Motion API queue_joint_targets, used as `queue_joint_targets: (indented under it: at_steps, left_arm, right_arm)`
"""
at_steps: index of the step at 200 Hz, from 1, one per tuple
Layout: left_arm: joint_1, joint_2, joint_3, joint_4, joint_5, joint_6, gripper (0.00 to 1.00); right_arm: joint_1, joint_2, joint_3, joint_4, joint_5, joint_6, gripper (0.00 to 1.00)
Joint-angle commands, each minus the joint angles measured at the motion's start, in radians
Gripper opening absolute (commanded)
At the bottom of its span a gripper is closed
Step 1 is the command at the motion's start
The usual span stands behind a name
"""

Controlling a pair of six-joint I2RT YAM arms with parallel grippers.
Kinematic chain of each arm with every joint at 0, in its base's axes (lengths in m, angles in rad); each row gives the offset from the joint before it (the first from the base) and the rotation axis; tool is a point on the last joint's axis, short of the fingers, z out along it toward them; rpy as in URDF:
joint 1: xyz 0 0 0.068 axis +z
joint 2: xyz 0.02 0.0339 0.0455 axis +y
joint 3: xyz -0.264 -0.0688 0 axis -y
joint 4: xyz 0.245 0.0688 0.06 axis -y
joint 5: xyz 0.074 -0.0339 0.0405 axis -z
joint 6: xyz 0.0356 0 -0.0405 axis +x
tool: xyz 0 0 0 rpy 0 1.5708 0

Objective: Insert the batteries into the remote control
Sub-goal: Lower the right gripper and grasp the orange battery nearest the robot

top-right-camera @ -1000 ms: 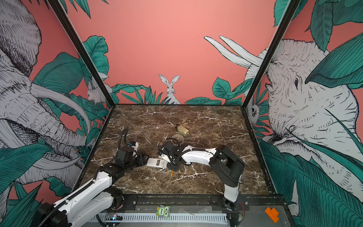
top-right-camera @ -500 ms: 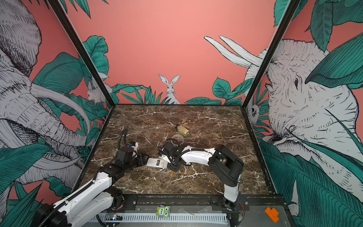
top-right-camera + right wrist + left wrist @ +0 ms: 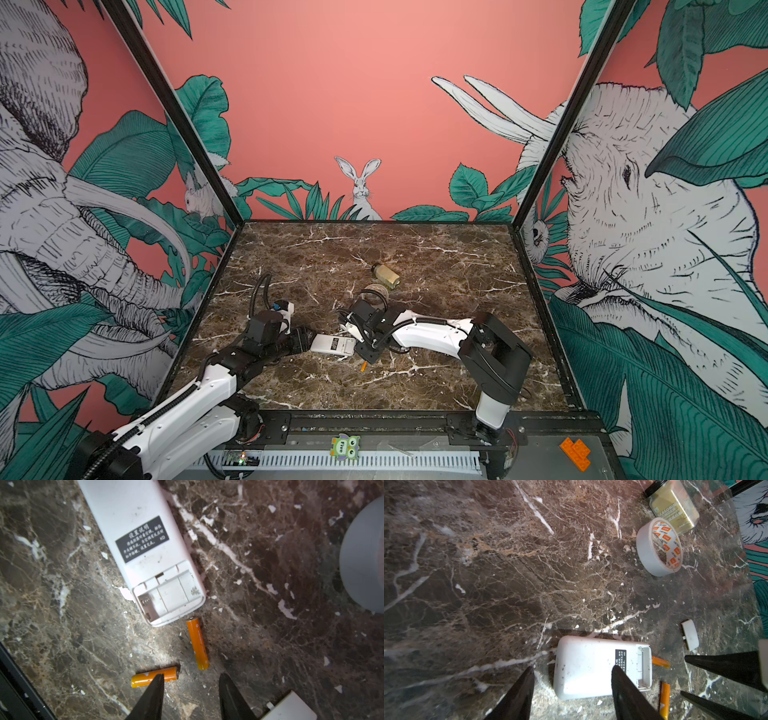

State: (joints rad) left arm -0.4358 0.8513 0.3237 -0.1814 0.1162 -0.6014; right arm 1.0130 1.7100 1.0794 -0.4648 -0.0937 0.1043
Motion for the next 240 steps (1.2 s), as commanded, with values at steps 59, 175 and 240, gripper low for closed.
queue_joint_targets:
  at_steps: [59,175,240]
  left_arm:
    - [0.005,0.098,-0.002,0.113,0.050,0.041,0.62]
    - [0.005,0.239,0.054,0.220,0.033,0.157,0.69]
    - [0.005,0.214,0.007,0.276,0.023,0.153,0.70]
  right_arm:
    - [0.010,-0.174,-0.069,-0.061,-0.020,0.413,0.42]
    - [0.012,0.014,0.080,-0.156,-0.080,0.728,0.45]
    - [0.003,0.105,0.153,-0.260,-0.088,0.778,0.45]
